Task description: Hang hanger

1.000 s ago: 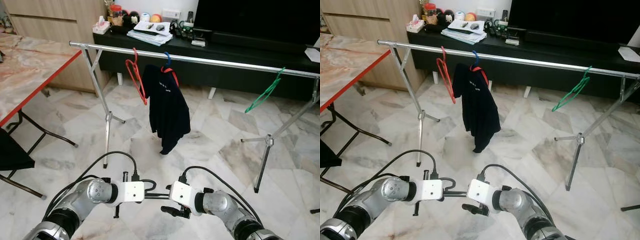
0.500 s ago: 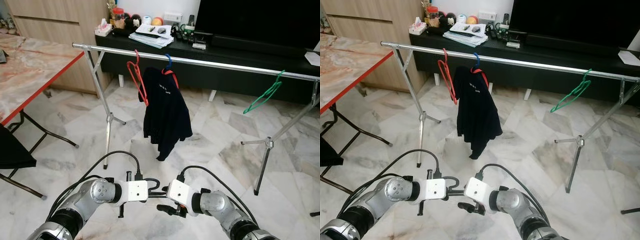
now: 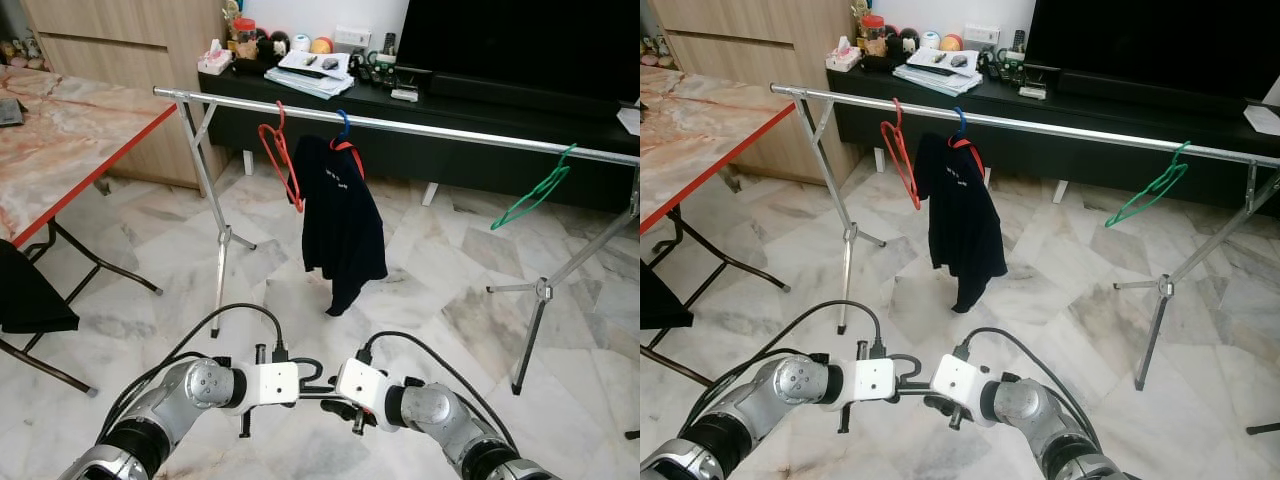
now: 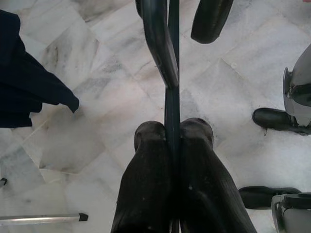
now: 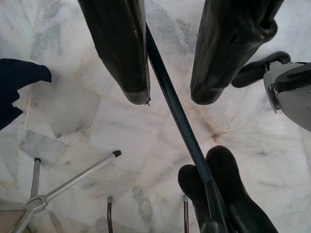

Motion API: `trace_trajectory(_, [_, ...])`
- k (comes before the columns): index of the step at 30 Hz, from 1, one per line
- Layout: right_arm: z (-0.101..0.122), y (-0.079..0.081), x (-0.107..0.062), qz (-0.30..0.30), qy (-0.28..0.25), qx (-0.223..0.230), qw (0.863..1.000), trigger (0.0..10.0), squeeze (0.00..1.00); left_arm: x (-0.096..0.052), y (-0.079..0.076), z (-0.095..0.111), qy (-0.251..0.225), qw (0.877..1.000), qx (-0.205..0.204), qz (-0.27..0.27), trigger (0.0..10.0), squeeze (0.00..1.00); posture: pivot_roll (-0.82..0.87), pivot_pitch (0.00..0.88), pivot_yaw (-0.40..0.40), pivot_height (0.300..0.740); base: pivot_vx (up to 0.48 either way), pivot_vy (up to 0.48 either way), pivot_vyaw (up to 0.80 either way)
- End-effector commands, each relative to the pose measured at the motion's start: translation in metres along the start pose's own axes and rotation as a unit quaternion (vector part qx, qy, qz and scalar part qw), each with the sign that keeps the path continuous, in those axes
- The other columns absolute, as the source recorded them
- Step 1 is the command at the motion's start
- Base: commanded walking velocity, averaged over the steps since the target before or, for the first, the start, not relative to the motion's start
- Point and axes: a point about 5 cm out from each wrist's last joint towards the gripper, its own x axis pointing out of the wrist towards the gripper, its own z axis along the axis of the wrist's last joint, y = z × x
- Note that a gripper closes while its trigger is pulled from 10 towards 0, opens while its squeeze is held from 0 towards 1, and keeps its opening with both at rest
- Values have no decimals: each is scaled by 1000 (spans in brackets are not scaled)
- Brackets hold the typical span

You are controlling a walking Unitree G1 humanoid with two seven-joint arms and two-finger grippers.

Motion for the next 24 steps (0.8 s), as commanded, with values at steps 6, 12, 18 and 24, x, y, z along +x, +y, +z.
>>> trace_trajectory(6, [-11,8,0,9,22,16,1000,0,0,-2,1,1,-8,1000,2,4,10000,0,69,74,-91,740,0,0,0])
trace_trajectory(12, [-13,10,-1,11,21,22,999,0,0,-2,2,3,-12,1000,10,4,10000,0,67,78,-90,740,0,0,0])
trace_trajectory(18, [-14,10,-2,14,18,26,999,0,0,-4,4,4,-15,1000,19,1,10000,0,70,86,-92,740,0,0,0])
trace_trajectory(24, [-13,9,-2,17,16,31,999,0,0,-7,6,6,-23,999,23,0,10000,0,72,92,-92,740,0,0,0])
